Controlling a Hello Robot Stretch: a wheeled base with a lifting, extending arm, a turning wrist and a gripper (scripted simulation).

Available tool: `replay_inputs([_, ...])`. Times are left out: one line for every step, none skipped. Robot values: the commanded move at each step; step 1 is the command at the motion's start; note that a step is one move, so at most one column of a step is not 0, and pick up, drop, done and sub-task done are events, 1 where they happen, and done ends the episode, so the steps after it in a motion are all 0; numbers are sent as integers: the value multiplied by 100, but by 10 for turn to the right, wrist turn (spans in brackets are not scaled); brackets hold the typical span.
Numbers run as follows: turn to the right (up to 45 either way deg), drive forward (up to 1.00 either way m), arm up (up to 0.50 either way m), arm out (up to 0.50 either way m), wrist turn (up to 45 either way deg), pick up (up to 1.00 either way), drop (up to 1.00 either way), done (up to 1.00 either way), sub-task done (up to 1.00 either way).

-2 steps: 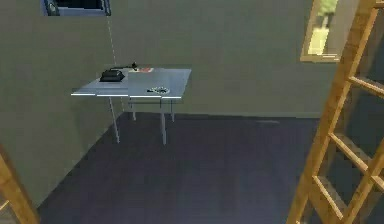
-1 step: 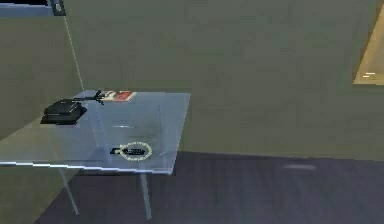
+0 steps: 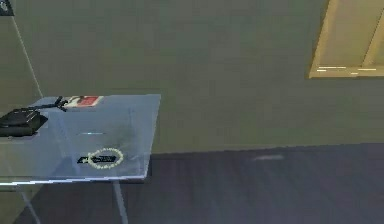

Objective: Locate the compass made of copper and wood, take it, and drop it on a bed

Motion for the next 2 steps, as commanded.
replay_inputs([0, 5, 0, 0, 0, 0, 0, 0, 0])
replay_inputs([420, 0, 0, 0, 0, 0, 0, 0, 0])
